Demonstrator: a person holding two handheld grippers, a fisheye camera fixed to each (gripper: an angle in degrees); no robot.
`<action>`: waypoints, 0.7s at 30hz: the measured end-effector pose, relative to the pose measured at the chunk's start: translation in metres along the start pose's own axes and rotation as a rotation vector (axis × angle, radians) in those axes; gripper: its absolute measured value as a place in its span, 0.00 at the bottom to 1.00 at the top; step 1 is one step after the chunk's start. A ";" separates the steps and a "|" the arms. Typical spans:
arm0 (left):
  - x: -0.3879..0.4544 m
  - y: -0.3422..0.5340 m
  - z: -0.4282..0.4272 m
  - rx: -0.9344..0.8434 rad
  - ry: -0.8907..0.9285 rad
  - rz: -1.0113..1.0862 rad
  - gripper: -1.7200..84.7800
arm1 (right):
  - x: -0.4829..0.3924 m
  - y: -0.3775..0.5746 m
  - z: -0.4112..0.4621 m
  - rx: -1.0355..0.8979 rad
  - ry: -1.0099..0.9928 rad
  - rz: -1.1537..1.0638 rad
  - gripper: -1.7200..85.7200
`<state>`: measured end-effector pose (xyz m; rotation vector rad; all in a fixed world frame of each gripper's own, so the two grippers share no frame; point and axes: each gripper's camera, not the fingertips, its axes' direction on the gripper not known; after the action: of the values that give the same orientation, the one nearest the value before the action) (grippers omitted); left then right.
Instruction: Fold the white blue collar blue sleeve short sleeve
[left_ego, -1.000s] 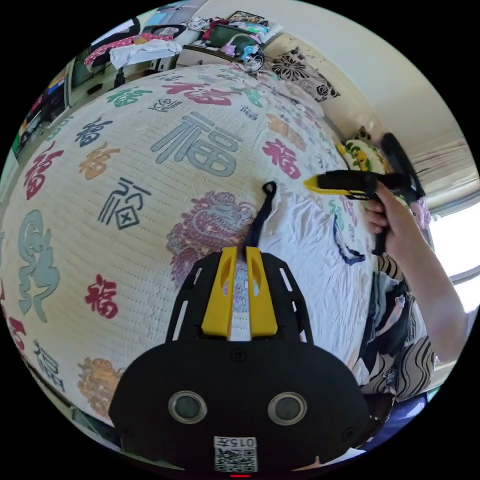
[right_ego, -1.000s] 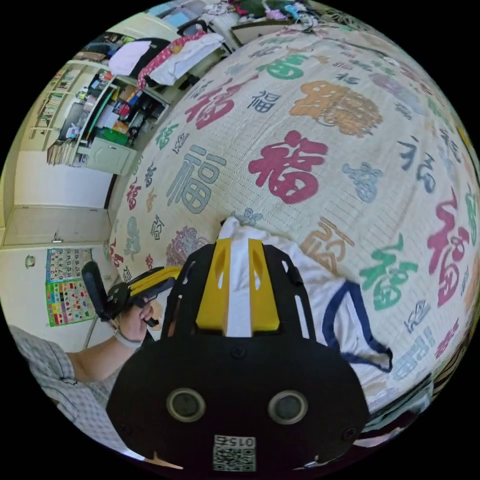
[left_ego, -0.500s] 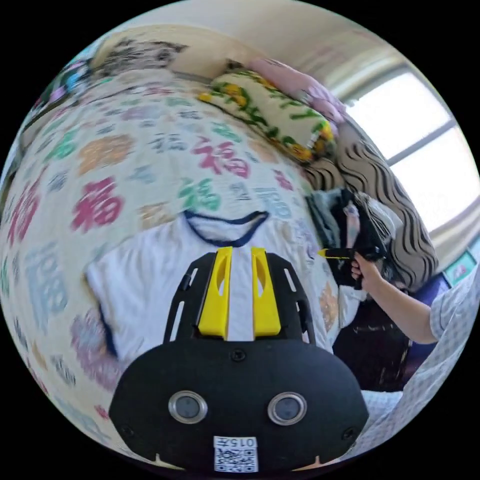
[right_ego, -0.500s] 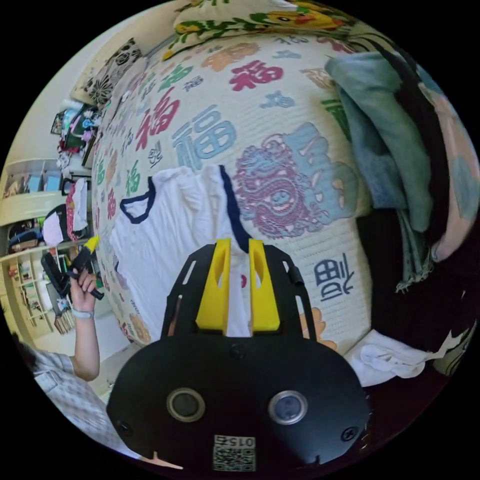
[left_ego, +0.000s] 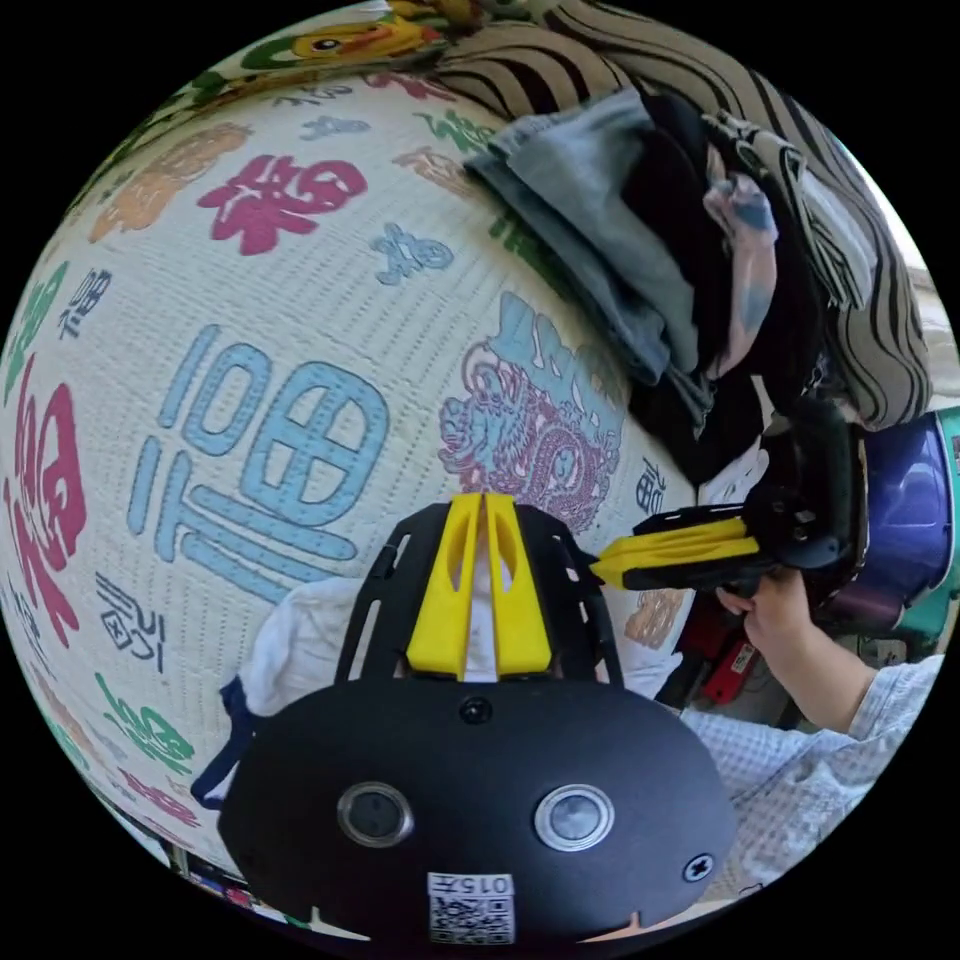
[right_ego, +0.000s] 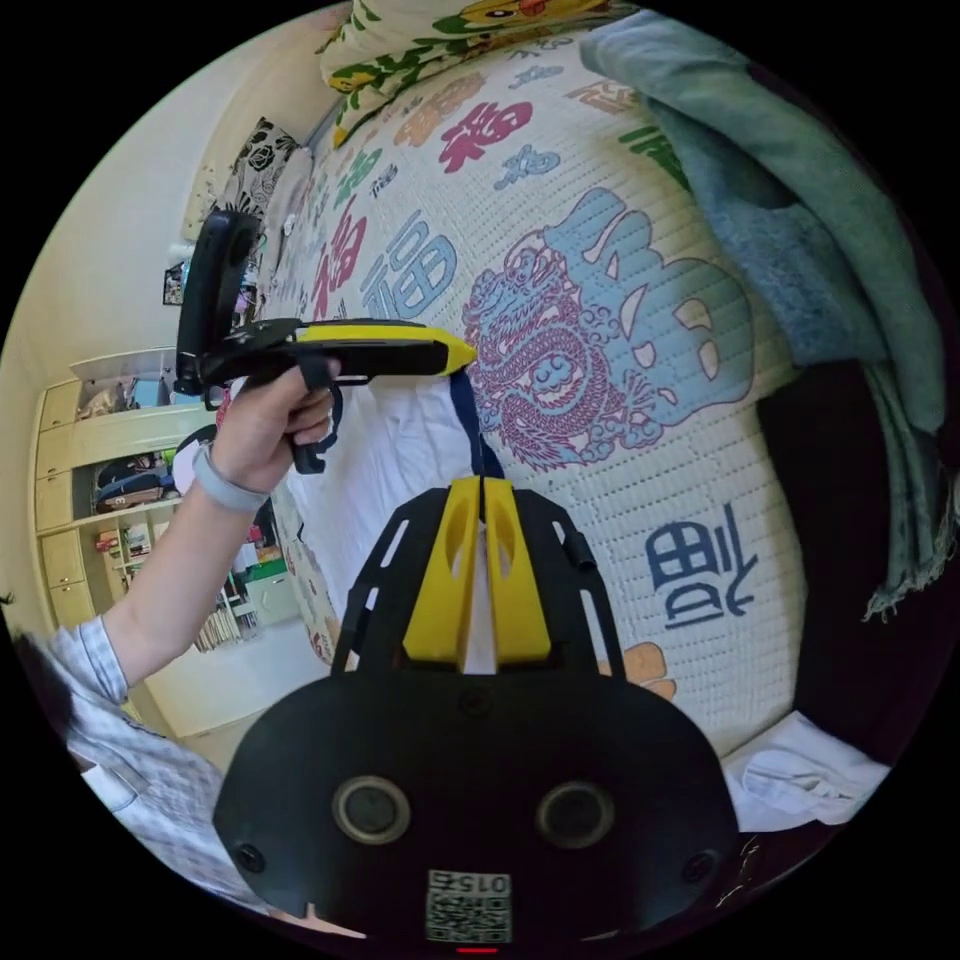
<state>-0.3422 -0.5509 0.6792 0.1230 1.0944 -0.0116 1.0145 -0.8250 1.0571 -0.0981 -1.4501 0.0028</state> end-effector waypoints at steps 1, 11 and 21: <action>0.003 -0.002 0.005 0.016 -0.022 0.019 0.02 | 0.004 0.006 -0.012 0.018 -0.002 -0.004 0.02; -0.019 -0.040 0.020 0.210 0.019 0.018 0.09 | 0.053 0.050 -0.075 0.102 -0.046 0.091 0.05; -0.098 0.192 -0.039 0.775 0.397 -0.452 0.08 | 0.046 0.129 -0.122 0.094 -0.125 0.013 0.03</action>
<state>-0.4077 -0.3607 0.7663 0.5884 1.4468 -0.8520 1.1488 -0.7021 1.0799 -0.0307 -1.5717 0.0886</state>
